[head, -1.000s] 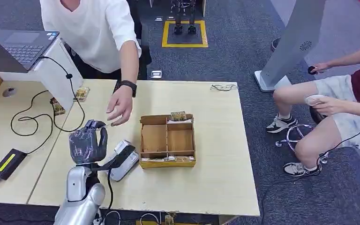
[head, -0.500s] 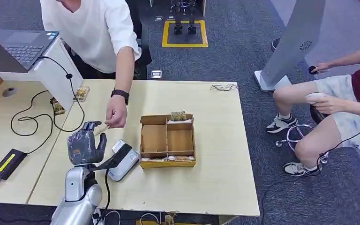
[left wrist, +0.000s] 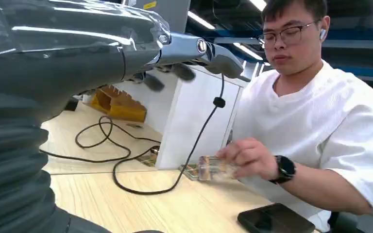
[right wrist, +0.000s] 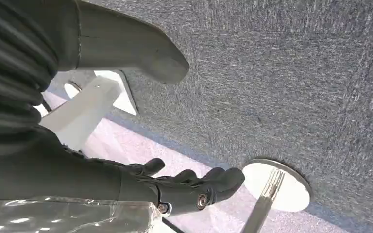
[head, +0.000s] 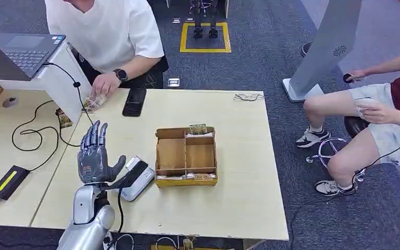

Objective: Pass the card to the sensor for recognition and then transmit it.

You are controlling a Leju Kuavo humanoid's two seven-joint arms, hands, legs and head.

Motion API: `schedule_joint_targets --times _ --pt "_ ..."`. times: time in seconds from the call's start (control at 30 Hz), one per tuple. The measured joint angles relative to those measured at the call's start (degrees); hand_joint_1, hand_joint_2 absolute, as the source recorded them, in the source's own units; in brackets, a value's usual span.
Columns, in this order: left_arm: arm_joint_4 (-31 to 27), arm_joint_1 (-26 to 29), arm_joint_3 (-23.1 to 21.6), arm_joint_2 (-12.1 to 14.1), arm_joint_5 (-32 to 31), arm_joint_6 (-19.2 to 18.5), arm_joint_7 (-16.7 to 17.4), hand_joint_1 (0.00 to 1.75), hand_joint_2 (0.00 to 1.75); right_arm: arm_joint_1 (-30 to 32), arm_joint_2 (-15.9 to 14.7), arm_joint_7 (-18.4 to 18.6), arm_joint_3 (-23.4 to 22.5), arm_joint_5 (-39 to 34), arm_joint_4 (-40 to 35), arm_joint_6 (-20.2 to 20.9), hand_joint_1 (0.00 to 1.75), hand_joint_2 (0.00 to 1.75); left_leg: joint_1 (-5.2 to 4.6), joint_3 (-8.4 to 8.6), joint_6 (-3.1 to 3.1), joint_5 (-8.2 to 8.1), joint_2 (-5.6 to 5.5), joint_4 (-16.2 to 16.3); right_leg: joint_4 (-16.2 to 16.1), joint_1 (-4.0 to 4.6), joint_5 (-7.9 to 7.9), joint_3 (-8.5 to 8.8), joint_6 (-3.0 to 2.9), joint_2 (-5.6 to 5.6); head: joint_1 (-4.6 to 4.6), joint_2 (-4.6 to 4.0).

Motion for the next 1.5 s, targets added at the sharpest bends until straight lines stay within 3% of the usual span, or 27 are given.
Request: schedule_joint_targets --times 0.1,0.3,0.63,0.93,1.23,1.37,1.5 --pt "-0.04 0.07 -0.04 0.00 1.10 0.33 -0.83 0.00 1.75 0.00 0.02 -0.07 -0.04 0.00 -0.04 0.02 0.00 1.75 0.00 0.00 0.00 0.00 0.00 0.00 0.00 0.00 0.00 0.00 0.00 0.00 0.00 0.00" --pt "-4.87 2.31 -0.66 -0.07 12.98 0.85 -9.03 0.00 1.75 0.31 0.24 -0.77 -1.27 0.00 -0.77 0.26 0.00 1.75 0.00 -0.01 0.00 0.00 -0.01 0.00 0.00 0.00 0.00 0.00 0.00 -0.01 0.00 0.00" --pt "-14.68 8.09 -4.17 0.00 19.89 -0.50 -16.28 0.00 1.75 1.35 2.44 -1.55 -3.54 0.00 -5.59 2.84 0.00 1.75 0.00 -0.02 0.00 -0.01 -0.01 0.00 0.00 0.00 -0.01 -0.01 0.00 -0.01 0.00 0.00" --pt "-21.28 11.93 -8.54 0.35 20.46 -0.96 -19.93 0.00 1.75 2.24 4.63 -1.49 -4.94 0.00 -10.39 5.75 0.00 1.75 0.00 -0.02 0.00 -0.01 0.00 0.00 0.00 0.00 -0.01 -0.01 0.00 -0.02 0.04 0.00" --pt "-22.33 12.23 -10.03 0.52 19.40 -1.27 -20.11 0.00 1.75 2.37 5.11 -1.49 -5.35 0.00 -11.49 6.43 0.00 1.75 0.00 -0.02 0.00 -0.01 0.00 0.00 0.00 0.00 -0.01 -0.01 0.00 -0.02 0.04 0.00" --pt "-22.95 12.25 -11.80 1.03 15.24 -1.57 -19.30 0.00 1.75 2.48 5.29 -1.46 -5.40 0.00 -12.20 6.80 0.00 1.75 0.00 -0.02 0.00 -0.01 0.01 0.00 0.00 0.00 0.00 0.00 0.00 -0.01 0.04 0.00" --pt "-23.50 12.35 -18.03 4.55 13.27 -5.12 -21.72 0.00 1.75 2.46 4.79 -1.40 -5.07 0.00 -12.26 6.16 0.00 1.75 0.00 -0.02 0.00 -0.01 0.00 0.00 0.00 0.00 -0.01 0.00 0.00 -0.01 0.04 0.00"
